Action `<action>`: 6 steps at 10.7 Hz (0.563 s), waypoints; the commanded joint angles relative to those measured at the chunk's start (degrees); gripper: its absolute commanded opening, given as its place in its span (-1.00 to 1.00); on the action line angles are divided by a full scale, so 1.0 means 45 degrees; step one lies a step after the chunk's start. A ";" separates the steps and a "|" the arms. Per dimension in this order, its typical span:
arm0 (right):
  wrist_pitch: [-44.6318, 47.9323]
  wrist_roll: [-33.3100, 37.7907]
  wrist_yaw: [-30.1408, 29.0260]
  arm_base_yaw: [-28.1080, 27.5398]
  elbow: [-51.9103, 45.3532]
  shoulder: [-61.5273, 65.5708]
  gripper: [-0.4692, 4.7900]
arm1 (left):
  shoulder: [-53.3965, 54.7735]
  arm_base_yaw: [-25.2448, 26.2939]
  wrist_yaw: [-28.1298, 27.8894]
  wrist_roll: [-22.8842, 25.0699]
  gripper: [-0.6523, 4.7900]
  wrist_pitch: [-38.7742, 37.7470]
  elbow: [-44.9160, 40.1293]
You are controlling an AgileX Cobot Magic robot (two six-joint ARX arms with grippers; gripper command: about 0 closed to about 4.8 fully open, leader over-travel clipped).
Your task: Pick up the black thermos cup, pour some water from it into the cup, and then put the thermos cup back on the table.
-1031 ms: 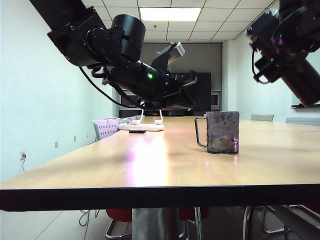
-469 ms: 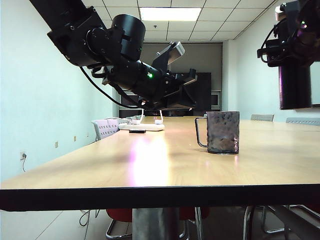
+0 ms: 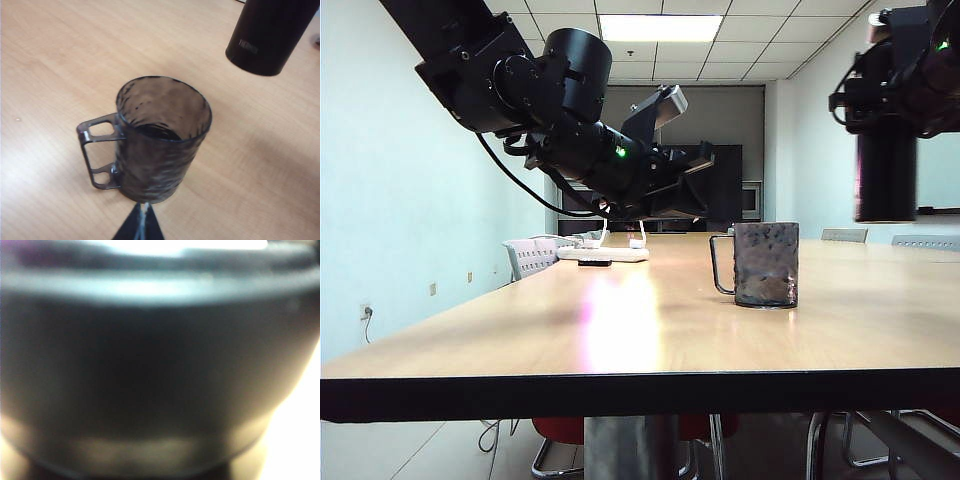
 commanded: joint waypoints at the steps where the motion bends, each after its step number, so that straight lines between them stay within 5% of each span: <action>1: 0.0937 0.0053 -0.1569 0.0034 0.0131 0.0476 -0.62 | -0.0044 -0.0112 0.0233 0.0053 -0.78 0.0073 0.0068; 6: 0.0801 -0.0199 -0.2327 -0.0039 0.0131 0.1263 -0.62 | -0.0058 -0.0175 0.0277 0.0010 -0.78 0.0068 0.0068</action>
